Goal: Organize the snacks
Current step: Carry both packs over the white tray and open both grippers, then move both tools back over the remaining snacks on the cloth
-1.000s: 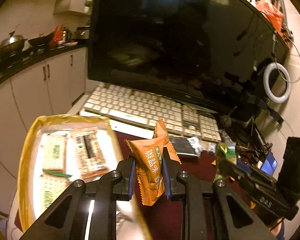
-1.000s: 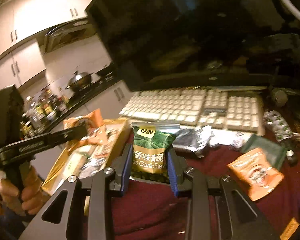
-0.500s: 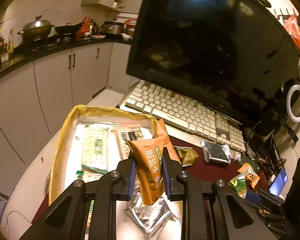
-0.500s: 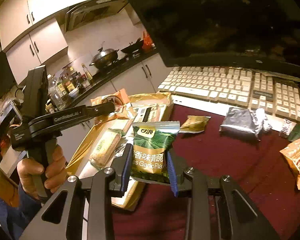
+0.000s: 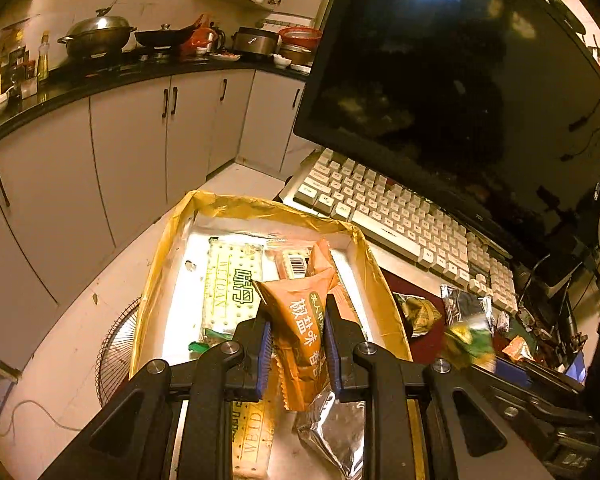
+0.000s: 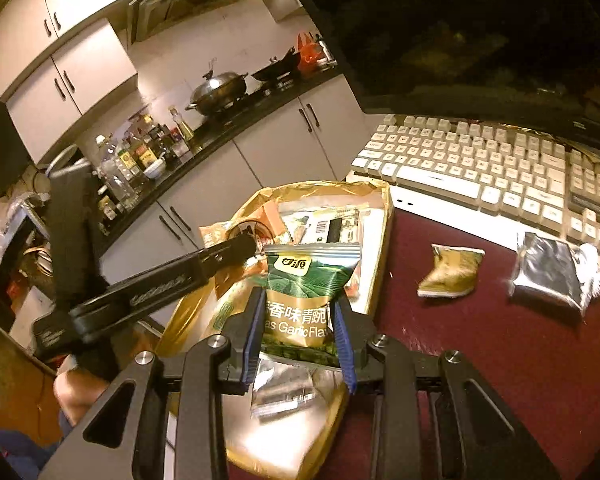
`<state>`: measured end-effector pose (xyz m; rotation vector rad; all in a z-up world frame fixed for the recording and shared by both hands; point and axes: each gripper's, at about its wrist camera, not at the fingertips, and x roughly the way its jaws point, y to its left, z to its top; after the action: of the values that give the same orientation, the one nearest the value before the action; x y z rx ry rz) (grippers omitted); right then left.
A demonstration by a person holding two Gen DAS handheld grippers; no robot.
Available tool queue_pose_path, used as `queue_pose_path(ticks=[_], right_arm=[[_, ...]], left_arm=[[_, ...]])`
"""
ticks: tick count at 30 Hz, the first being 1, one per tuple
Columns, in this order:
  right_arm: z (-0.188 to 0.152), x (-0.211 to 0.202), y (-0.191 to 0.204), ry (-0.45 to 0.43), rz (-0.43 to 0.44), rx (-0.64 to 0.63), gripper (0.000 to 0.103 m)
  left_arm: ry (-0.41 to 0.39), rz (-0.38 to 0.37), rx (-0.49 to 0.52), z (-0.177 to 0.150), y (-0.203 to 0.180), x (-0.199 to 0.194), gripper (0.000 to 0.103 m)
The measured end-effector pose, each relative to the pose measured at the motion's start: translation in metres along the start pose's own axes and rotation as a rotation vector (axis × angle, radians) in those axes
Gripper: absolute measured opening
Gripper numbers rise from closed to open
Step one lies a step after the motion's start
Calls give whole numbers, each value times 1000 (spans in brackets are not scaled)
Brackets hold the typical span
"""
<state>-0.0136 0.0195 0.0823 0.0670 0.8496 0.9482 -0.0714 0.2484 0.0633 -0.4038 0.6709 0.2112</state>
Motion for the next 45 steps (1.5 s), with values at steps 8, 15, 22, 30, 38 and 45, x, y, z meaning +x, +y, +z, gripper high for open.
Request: queue_pose_path(ticks=[8, 15, 22, 30, 38, 45], right_arm=[[-5, 27, 2, 37, -44, -32, 32], [-10, 38, 3, 54, -50, -51, 32], [-10, 41, -1, 65, -51, -45, 37], [-7, 10, 2, -5, -57, -52, 56], [-11, -38, -3, -78, -74, -49, 61], [-22, -78, -31, -130, -72, 22, 63]], left_arm=[[33, 18, -6, 1, 3, 5, 23], [57, 26, 3, 3, 1, 10, 23], [62, 28, 2, 2, 2, 10, 24], [53, 4, -5, 3, -2, 4, 30], [-1, -31, 41, 6, -30, -17, 31], [-19, -66, 107, 6, -67, -28, 38]])
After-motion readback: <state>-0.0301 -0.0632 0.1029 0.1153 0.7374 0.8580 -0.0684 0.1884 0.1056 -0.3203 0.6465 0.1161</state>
